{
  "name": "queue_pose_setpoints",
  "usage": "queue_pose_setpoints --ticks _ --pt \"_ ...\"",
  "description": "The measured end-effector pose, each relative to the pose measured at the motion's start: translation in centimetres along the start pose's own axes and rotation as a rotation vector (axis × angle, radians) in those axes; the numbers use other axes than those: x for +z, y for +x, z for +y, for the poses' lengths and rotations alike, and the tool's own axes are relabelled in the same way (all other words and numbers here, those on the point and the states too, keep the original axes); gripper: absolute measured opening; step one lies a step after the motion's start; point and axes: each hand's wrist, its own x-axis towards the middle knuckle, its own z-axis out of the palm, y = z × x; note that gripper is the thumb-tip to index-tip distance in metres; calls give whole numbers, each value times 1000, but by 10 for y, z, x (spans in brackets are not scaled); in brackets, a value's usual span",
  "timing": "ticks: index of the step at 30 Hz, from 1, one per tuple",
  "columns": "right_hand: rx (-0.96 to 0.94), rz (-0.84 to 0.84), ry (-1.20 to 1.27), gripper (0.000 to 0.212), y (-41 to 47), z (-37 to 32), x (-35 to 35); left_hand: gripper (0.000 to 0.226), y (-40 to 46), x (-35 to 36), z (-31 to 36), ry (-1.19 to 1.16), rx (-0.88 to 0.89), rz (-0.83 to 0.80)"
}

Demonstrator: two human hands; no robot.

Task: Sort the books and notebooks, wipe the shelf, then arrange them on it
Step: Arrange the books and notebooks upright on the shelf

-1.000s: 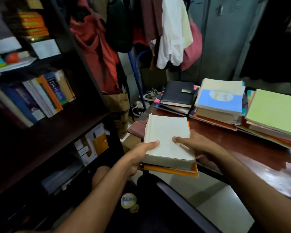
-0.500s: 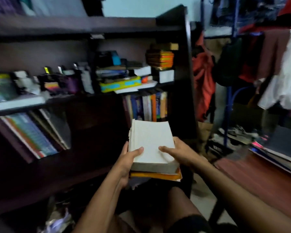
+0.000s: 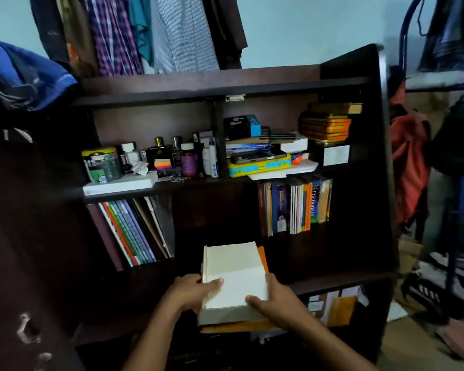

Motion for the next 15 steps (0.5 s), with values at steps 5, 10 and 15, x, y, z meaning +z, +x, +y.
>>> queue_pose_setpoints --ticks 5,10,15 --pt "-4 23 42 70 4 -5 5 67 -1 5 1 -179 0 123" --pt "37 -10 349 62 2 11 -12 54 -2 27 15 -169 46 321" --pt "93 -20 600 59 -6 22 -23 57 4 37 24 -157 113 244"
